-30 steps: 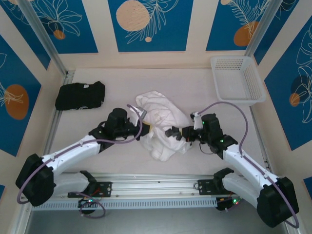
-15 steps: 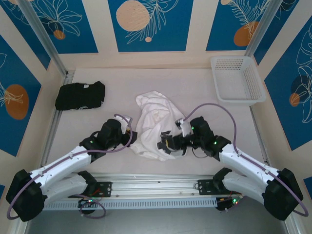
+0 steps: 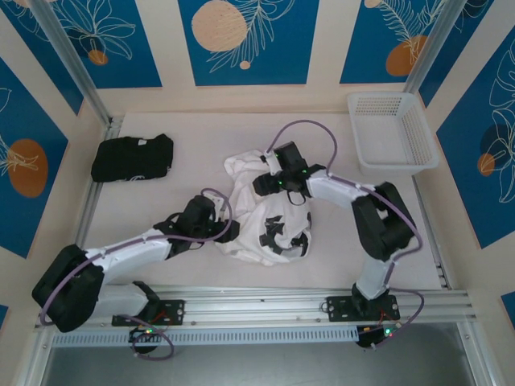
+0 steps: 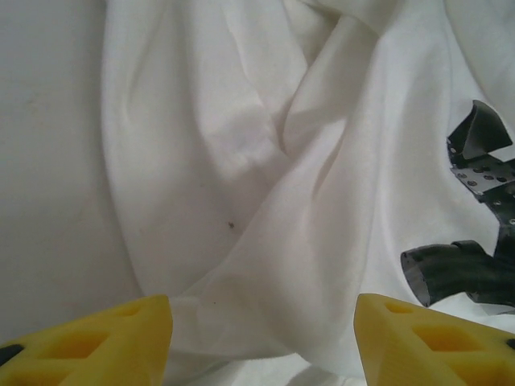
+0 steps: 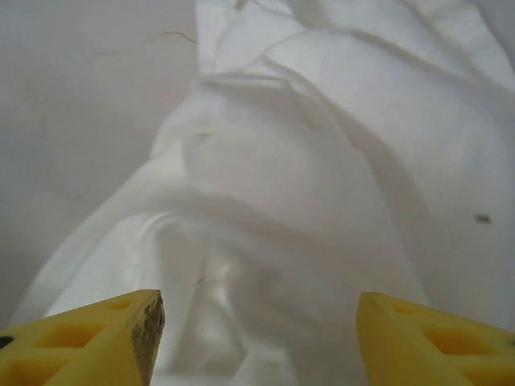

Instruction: Fold the inside-out t-shirt

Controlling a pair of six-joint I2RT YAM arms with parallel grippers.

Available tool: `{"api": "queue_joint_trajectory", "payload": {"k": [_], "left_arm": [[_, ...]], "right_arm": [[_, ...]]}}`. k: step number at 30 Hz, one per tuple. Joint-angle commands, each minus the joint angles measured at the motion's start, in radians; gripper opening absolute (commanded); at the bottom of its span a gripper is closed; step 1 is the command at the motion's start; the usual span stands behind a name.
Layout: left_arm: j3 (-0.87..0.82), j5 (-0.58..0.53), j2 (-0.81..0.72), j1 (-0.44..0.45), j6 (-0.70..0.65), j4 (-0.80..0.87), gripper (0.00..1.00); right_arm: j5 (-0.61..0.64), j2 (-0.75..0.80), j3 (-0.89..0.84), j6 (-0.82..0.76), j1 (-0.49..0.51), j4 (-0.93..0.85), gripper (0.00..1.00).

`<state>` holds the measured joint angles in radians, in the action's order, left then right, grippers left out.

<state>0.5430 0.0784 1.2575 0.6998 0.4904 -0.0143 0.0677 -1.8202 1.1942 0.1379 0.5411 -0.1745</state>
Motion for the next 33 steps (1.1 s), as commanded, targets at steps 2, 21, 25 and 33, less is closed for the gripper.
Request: {"api": "queue_joint_trajectory", "payload": {"k": [2,21,25,33], "left_arm": [[-0.013,0.036,0.049,0.006,0.032,-0.066,0.57],[0.025,-0.064,-0.037,-0.099,-0.053,-0.085,0.00],[0.071,-0.119,-0.103,-0.129,-0.082,-0.067,0.00],[0.223,-0.272,-0.280,-0.167,-0.212,0.007,0.00]], "right_arm": [[-0.023,-0.150,0.152,-0.056,-0.003,-0.105,0.55],[-0.320,0.147,0.106,0.129,-0.119,0.018,0.00],[-0.372,0.233,0.102,0.183,-0.143,0.052,0.00],[-0.305,0.482,0.095,0.165,-0.169,0.007,0.00]]}}
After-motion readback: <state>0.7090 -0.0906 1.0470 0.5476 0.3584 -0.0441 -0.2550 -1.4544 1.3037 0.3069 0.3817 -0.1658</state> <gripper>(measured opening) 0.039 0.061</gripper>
